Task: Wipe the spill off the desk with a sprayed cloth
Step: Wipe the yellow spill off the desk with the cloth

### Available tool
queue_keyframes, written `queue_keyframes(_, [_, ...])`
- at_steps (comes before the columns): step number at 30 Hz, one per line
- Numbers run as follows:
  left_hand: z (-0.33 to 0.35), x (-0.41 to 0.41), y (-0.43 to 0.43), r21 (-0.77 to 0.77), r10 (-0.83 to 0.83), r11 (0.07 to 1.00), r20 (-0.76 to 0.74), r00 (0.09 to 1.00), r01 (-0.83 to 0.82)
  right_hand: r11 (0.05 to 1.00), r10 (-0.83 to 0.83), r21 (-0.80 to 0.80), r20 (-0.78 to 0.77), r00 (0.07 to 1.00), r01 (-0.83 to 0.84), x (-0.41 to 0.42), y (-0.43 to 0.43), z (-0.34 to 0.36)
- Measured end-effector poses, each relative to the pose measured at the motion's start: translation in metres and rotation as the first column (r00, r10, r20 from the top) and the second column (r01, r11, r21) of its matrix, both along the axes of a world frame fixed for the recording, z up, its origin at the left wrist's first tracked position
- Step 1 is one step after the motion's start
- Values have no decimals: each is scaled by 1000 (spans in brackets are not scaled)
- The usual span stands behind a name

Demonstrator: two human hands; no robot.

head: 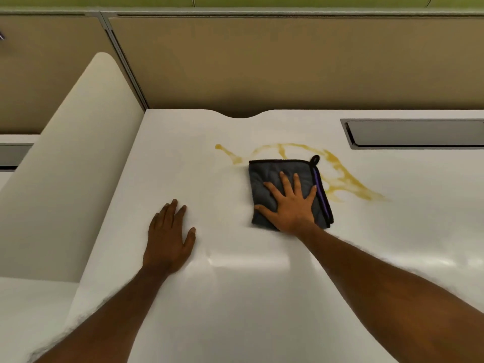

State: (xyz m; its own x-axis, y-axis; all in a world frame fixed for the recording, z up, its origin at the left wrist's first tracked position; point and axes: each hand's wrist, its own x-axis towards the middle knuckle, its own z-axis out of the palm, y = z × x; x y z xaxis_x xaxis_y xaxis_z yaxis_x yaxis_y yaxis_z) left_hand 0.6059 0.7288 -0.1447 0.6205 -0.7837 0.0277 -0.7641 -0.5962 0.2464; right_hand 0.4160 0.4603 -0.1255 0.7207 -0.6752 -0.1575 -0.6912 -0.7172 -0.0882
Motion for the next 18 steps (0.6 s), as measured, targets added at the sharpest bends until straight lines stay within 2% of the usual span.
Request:
queue_keyframes(2, [3,2,-3,49,-7,999,38,999,5,1000,-22,10,-12,1000,22,24,2,2])
queue_keyframes(5, [12,13,-15,58,-11,998,54,998,7,992,125,16,-5,992,-125,37,16,2])
queue_keyframes(7, [15,23,-32,51,-25,998,71,997,22,969,246,12,50,968,-247,26,17,-2])
queue_keyframes(9, [16,30,-53,31,-56,998,72,996,53,953,300,-10,156,941,-302,11,7,-5])
queue_keyframes(12, [16,40,-81,23,-80,997,60,995,79,981,193,-22,225,955,-193,6,-19,-5])
queue_keyframes(15, [7,52,-90,39,-64,997,45,997,62,1000,0,-6,146,989,1,32,-27,-6])
queue_keyframes(18, [-2,52,-84,19,-46,999,60,997,45,996,82,-23,54,995,-81,49,-12,-6])
